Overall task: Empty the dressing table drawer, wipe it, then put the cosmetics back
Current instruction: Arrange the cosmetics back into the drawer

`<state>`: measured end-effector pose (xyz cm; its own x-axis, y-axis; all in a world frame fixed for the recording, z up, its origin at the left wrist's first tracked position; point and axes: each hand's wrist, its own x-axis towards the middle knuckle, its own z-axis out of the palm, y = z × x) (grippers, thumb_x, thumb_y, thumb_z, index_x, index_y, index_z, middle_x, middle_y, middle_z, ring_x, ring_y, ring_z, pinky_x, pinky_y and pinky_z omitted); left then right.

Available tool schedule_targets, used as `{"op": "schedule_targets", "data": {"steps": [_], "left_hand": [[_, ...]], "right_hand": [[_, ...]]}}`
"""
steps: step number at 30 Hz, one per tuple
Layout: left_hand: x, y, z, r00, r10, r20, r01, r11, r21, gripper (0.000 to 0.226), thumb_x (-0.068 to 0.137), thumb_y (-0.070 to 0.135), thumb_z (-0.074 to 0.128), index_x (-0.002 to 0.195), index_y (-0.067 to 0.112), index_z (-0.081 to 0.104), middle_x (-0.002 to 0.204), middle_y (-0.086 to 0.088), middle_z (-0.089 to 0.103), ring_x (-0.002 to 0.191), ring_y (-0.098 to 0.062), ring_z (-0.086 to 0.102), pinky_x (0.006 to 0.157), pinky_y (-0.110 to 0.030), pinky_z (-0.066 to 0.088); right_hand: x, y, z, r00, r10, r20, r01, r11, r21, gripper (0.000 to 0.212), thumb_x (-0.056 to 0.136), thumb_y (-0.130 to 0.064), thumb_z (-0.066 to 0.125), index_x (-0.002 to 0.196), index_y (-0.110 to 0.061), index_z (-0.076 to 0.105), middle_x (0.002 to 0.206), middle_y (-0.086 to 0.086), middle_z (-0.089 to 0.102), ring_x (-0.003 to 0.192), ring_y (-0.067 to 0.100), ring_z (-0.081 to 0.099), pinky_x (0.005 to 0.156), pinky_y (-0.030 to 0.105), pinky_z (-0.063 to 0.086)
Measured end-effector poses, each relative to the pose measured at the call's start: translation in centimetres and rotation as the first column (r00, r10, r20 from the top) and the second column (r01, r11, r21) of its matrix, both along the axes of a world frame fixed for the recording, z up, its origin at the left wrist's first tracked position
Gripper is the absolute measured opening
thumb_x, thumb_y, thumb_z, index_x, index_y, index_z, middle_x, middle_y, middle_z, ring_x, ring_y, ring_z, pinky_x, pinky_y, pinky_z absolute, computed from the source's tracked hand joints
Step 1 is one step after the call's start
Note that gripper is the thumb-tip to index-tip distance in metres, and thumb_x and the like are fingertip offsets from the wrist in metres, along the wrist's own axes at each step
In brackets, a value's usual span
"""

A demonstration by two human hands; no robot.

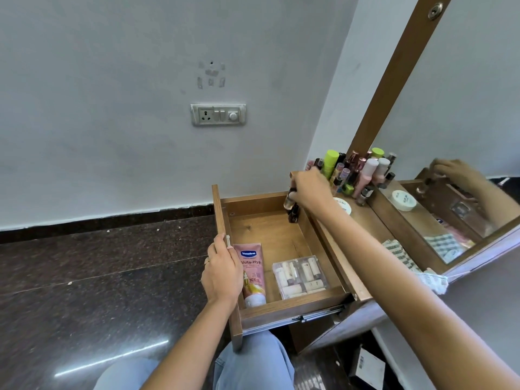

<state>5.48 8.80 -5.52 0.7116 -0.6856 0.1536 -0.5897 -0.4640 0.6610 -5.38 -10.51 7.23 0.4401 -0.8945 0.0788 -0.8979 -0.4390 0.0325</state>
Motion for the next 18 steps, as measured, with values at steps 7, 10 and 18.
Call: {"op": "schedule_targets", "data": {"steps": [7, 10, 18], "left_hand": [[0.1, -0.1, -0.1, 1.000, 0.008, 0.021, -0.008, 1.000, 0.015, 0.035, 0.099, 0.025, 0.043, 0.133, 0.018, 0.045, 0.124, -0.008, 0.060, 0.092, -0.025, 0.067, 0.060, -0.034, 0.054], [0.1, -0.2, -0.1, 1.000, 0.011, 0.018, -0.012, 1.000, 0.013, 0.035, 0.099, 0.025, 0.042, 0.133, 0.018, 0.045, 0.125, -0.008, 0.060, 0.093, -0.025, 0.066, 0.061, -0.033, 0.053], [0.2, -0.2, -0.2, 1.000, 0.010, 0.007, -0.010, 1.000, 0.026, 0.037, 0.100, 0.027, 0.040, 0.136, 0.019, 0.042, 0.129, -0.007, 0.057, 0.098, -0.026, 0.064, 0.064, -0.035, 0.053]], "right_hand": [[0.1, -1.4, -5.9, 0.932, 0.166, -0.323, -0.152, 0.986, 0.066, 0.024, 0.088, -0.018, 0.064, 0.110, -0.009, 0.066, 0.113, 0.011, 0.065, 0.117, 0.026, 0.048, 0.093, 0.035, 0.042], [-0.4, -2.1, -7.0, 0.865, 0.211, -0.455, -0.230, 0.973, 0.014, 0.020, 0.089, -0.016, 0.060, 0.108, -0.013, 0.066, 0.111, 0.006, 0.066, 0.116, 0.024, 0.048, 0.096, 0.034, 0.037], [-0.3, -2.6, -8.4, 0.790, 0.189, -0.584, -0.305, 0.947, -0.106, 0.018, 0.088, -0.013, 0.060, 0.103, -0.019, 0.068, 0.104, 0.001, 0.069, 0.109, 0.023, 0.051, 0.095, 0.036, 0.034]]}}
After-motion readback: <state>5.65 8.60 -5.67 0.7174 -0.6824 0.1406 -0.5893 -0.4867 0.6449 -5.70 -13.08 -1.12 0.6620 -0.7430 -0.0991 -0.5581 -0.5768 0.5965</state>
